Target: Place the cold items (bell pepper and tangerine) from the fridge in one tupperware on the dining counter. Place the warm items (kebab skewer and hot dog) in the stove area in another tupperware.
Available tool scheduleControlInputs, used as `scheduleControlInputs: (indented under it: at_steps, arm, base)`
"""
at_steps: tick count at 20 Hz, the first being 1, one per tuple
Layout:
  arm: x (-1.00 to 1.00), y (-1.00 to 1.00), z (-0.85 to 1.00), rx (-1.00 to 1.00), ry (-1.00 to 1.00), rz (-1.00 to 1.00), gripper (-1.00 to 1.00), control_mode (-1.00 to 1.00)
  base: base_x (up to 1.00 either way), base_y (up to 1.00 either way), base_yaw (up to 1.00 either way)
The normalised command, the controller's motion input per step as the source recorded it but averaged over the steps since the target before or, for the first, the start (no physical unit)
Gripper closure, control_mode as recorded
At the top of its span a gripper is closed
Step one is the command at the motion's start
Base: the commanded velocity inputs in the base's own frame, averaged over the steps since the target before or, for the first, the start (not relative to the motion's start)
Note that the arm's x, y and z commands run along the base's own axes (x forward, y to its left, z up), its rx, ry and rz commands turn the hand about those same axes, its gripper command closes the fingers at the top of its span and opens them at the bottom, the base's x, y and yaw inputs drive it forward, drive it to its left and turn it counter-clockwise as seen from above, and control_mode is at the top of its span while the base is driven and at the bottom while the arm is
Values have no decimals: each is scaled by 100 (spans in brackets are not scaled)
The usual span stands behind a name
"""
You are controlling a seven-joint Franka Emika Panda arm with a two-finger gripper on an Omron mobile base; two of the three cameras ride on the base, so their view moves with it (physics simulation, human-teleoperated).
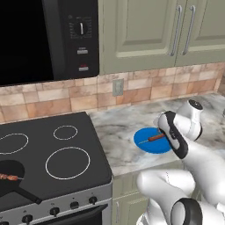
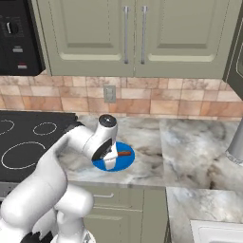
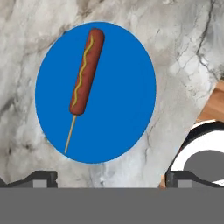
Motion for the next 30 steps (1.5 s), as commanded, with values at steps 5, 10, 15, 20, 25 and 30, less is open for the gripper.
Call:
scheduleControlInputs:
  at_steps: [5, 10, 15, 20, 25, 30]
  arm:
    - [42, -18, -28, 1, 4, 0, -100, -100]
    - [43, -19, -27, 0, 4, 0, -100, -100]
    - [43, -16, -29, 0, 5, 0, -100, -100]
    - [43, -14, -26, 1, 2, 0, -100, -100]
    - [10, -4, -18, 0, 0, 0, -100, -100]
    - [1, 0, -20, 0, 0, 0, -100, -100]
  base:
    - [0, 0, 0]
    - [0, 0, 0]
    - [0, 0, 0]
    - [0, 0, 0]
    - [0, 0, 0]
    - [0, 0, 0]
